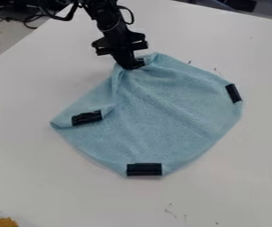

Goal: Unfold the cloth

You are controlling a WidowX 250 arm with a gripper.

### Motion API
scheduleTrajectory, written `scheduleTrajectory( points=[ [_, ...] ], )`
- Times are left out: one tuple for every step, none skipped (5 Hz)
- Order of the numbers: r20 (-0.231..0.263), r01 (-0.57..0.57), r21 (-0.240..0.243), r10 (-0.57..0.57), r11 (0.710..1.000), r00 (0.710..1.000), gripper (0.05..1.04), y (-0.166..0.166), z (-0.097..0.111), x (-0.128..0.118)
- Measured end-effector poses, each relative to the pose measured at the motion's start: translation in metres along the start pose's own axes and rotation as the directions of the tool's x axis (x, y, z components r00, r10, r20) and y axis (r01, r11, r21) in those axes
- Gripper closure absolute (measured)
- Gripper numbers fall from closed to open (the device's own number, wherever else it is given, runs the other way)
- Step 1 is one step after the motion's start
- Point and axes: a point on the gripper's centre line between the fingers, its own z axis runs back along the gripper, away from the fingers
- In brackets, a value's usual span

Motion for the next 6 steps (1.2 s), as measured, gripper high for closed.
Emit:
scheduleTrajectory(
  points=[
    [-0.032,0.067,0.031,-0.066,0.997,0.997,0.802,-0.007,-0.004,0.014],
    [-0.068,0.086,0.073,-0.081,0.994,0.994,0.524,-0.015,-0.002,0.020],
    [-0.098,0.078,0.119,-0.066,0.990,0.993,0.226,-0.025,0.006,0.022],
    [-0.089,0.083,0.133,-0.072,0.988,0.993,0.072,-0.029,0.014,0.036],
    [-0.073,0.108,0.119,-0.099,0.987,0.992,0.075,-0.034,0.012,0.050],
    [-0.089,0.118,0.136,-0.106,0.984,0.990,0.081,-0.041,0.014,0.049]
  ],
)
